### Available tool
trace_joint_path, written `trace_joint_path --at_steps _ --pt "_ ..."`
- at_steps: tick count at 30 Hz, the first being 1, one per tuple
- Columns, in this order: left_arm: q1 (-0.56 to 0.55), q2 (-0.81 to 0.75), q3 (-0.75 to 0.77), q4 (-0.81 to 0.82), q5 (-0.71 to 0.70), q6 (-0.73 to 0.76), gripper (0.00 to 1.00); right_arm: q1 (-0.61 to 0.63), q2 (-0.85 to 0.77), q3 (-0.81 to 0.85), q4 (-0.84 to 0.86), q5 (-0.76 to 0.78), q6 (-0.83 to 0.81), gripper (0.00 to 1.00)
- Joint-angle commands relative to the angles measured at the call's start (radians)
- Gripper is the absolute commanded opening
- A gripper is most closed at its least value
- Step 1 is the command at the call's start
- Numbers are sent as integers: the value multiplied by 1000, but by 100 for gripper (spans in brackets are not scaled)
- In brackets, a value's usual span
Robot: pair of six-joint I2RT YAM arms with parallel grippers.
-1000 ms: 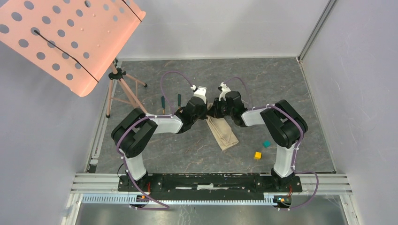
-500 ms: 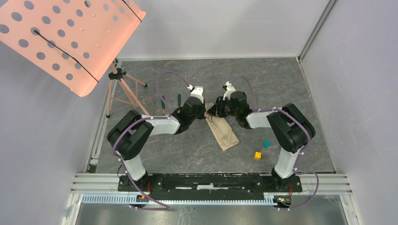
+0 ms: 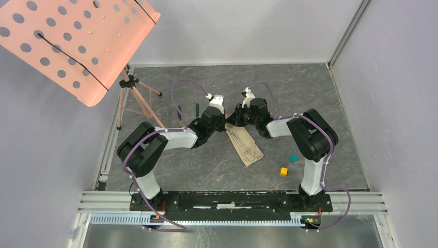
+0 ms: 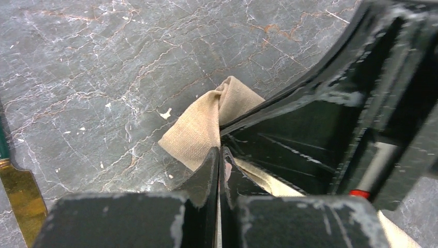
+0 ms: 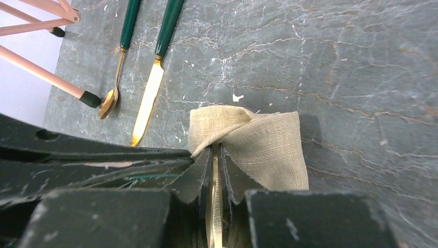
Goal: Fold the napkin into a case and place the utensils inside
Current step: Grasp the top corner of the smaller rectangle folded napkin from the folded napkin.
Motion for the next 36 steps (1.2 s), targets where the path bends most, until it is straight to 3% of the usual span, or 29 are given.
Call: trace_joint_path --at_steps 1,8,16,22,27,30,36 --pt "4 0 26 63 28 -39 2 29 67 47 86 -27 47 11" --pt "14 8 24 42 36 -78 4 35 89 42 123 -46 64 13" --pt "53 -120 -29 -68 -3 -210 48 5 -23 14 40 -85 -2 24" --pt "117 -201 -104 -179 -9 -441 60 -16 -103 -22 -36 -58 -94 31" --pt "158 -152 -134 -110 90 -535 59 -22 -89 -17 -60 -53 -135 26" --pt "157 -101 -119 -86 125 -541 53 -20 -65 -24 -25 -68 -114 14" --pt "157 -22 -112 -56 136 -550 37 -5 -1 -17 22 -88 -91 8"
